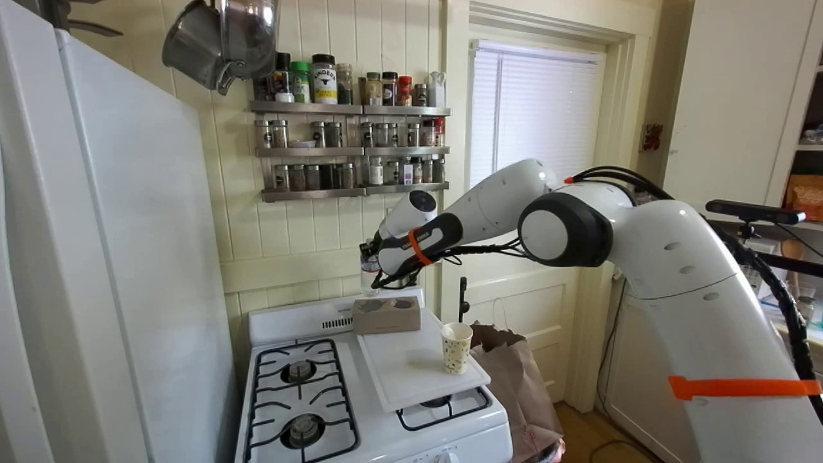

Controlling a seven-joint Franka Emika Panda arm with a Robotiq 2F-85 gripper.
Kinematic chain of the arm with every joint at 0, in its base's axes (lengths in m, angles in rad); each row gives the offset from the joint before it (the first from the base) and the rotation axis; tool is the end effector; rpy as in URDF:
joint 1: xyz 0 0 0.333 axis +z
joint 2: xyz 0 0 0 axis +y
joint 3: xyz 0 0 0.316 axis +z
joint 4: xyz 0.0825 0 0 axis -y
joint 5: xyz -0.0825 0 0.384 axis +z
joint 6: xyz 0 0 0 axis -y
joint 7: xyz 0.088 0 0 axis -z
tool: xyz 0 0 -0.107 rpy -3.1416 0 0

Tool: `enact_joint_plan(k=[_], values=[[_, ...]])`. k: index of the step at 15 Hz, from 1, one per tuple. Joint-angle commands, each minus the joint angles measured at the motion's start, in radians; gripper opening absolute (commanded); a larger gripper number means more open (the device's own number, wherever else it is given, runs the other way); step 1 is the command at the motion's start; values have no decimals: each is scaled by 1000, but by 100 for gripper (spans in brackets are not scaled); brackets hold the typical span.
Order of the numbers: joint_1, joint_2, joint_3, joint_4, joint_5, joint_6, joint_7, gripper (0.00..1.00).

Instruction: Move the plastic bottle from the bottle holder to the chopping board

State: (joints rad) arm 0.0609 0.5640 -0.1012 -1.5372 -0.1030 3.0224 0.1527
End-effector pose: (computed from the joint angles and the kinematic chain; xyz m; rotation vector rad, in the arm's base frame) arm 0.7497 -0.0051 0.4390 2.7677 -0.0752 1.3804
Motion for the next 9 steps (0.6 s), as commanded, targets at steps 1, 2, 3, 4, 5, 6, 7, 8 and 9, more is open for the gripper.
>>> enact_joint_plan(k=[1,2,3,4,5,6,7,8,9], values=[[-35,-98,50,-99,24,-27,-81,14],[-41,-113,53,-117,25,-22,-91,14],[-49,-135,63,-141,27,-24,-104,14],[-61,-154,76,-168,32,-27,-120,14],[-83,-188,95,-206,41,-33,-142,14],[-118,-218,129,-241,44,-40,-162,14],[-144,-237,157,-271,62,-48,-183,14],[-168,-256,181,-297,78,-59,-194,14],[-194,-278,207,-325,98,-74,-211,14]])
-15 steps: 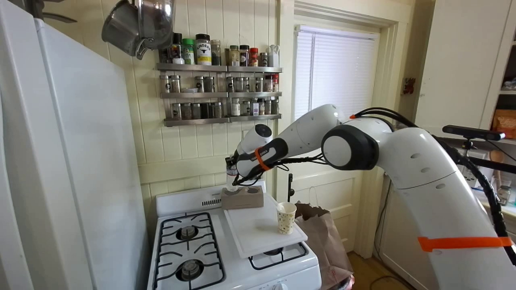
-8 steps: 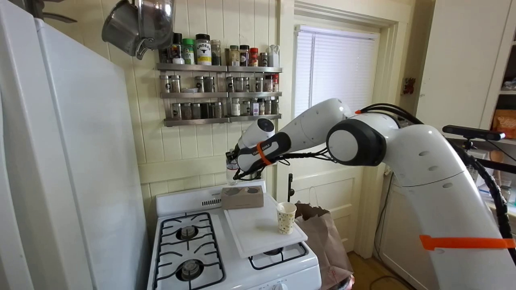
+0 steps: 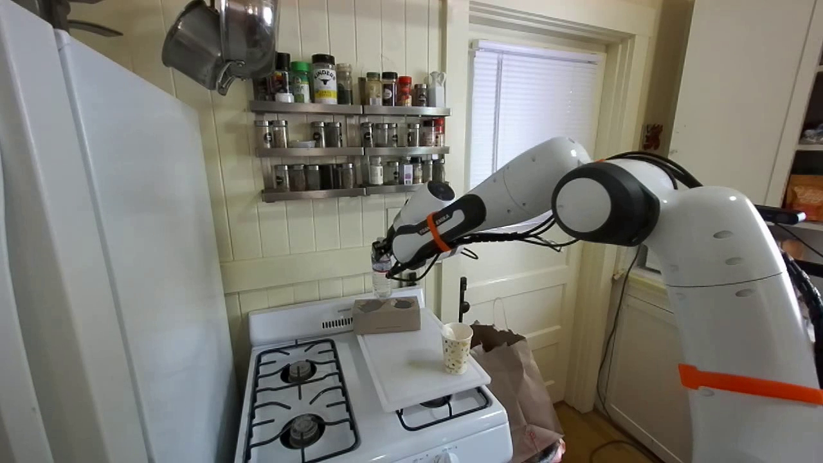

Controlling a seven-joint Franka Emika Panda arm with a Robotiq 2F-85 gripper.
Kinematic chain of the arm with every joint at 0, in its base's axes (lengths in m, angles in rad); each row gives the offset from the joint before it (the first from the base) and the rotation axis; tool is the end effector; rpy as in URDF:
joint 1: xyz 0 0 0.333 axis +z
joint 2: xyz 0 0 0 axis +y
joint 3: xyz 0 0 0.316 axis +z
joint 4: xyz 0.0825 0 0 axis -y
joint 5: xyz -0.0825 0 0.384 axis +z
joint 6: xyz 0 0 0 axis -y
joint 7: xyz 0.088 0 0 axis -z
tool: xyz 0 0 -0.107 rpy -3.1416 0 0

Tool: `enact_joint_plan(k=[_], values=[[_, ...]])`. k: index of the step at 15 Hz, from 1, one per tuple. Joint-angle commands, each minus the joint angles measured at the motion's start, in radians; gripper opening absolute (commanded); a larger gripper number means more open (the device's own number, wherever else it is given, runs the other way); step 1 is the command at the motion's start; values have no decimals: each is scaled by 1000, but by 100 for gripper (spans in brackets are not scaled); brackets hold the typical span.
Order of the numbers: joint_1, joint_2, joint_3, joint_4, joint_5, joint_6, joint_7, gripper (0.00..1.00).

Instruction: Move the plastic bottle from the bottle holder to the chopping board

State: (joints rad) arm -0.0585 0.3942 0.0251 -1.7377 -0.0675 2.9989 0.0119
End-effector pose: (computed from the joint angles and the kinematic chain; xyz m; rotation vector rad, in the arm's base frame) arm 0.7047 -0.0212 0.4564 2.8168 0.0150 1.3032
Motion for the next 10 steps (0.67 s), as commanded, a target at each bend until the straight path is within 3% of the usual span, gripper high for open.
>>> enact_joint_plan(k=[1,5,10], values=[[-95,-126,96,-152,77,-47,-85,14],[-220,-196,229,-239,218,-99,-234,14],[-247,-140,273,-228,281,-130,-310,14]])
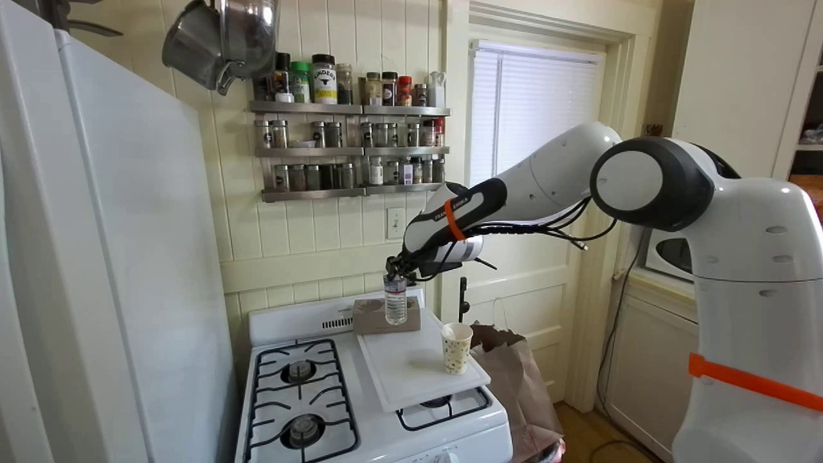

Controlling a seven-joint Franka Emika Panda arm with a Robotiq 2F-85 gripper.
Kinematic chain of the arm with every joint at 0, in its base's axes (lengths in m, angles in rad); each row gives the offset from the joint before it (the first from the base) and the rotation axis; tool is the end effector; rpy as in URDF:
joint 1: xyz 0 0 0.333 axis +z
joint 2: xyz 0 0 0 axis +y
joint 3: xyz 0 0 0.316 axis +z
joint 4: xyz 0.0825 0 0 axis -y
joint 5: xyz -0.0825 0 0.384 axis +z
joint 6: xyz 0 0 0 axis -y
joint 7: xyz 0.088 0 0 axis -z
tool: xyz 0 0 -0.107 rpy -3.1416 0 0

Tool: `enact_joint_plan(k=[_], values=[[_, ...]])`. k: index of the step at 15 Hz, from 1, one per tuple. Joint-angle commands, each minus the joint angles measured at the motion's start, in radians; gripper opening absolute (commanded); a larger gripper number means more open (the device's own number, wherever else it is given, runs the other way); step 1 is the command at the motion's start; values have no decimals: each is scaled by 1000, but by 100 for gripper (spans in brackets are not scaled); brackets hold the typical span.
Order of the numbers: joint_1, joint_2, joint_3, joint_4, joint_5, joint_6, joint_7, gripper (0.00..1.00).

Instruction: Move the plastic bottle from the bottle holder to the chopping board

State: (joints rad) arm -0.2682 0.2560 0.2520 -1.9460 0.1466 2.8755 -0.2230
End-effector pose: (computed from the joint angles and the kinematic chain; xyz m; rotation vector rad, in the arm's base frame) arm 0.6524 -0.0303 0.4329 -2.8997 -0.0704 -1.0401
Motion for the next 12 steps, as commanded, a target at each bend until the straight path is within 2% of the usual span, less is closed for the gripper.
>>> enact_joint_plan(k=[1,6,12], values=[[-54,13,71,-16,101,4,-108,14],[-121,55,172,-33,242,82,-237,14],[-144,98,204,-56,242,191,-295,14]])
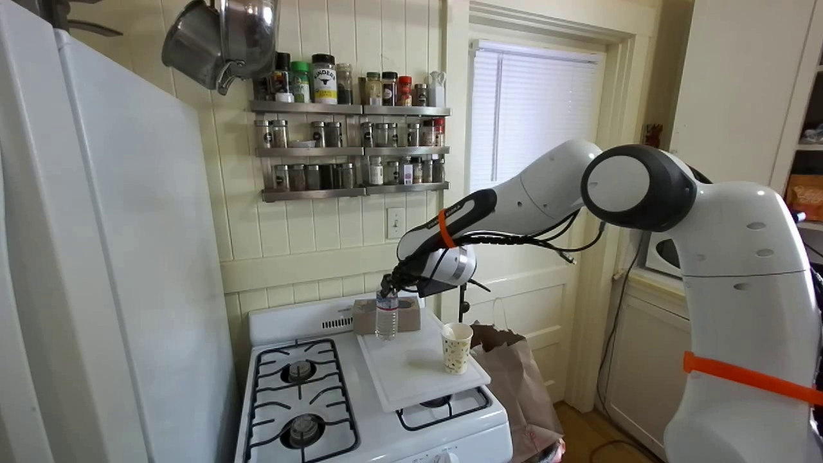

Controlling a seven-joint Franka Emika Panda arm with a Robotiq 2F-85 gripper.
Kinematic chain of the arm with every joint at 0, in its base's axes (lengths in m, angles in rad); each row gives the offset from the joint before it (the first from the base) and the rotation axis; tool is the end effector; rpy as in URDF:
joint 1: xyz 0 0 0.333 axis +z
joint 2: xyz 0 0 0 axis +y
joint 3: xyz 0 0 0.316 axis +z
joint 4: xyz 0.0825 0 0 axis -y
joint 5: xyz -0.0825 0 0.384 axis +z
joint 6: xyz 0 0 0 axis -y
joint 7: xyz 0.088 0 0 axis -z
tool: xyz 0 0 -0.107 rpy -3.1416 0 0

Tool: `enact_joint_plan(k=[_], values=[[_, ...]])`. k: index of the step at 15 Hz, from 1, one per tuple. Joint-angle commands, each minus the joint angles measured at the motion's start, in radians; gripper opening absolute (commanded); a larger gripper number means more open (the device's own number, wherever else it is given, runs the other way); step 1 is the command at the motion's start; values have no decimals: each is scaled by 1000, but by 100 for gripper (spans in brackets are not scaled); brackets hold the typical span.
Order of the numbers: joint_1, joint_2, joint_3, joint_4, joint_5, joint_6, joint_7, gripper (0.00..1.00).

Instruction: Move the plastic bottle from the bottle holder to the chopping board

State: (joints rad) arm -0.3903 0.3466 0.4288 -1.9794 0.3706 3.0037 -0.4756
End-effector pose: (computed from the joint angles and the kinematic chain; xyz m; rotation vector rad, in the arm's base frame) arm 0.6525 -0.0232 0.3821 -2.7972 -0.1252 -1.0627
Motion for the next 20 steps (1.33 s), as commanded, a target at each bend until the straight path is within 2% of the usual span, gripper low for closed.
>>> enact_joint_plan(k=[1,7,8,9,11,16,20], values=[[-23,14,29,-25,14,79,-46,14],[13,60,-4,-26,-15,146,-35,14],[18,67,-8,-24,-18,157,-34,30],[24,73,-12,-22,-21,165,-35,64],[39,85,-22,-14,-23,184,-32,64],[104,88,-84,5,-26,179,-10,100],[188,76,-179,18,-23,162,21,100]])
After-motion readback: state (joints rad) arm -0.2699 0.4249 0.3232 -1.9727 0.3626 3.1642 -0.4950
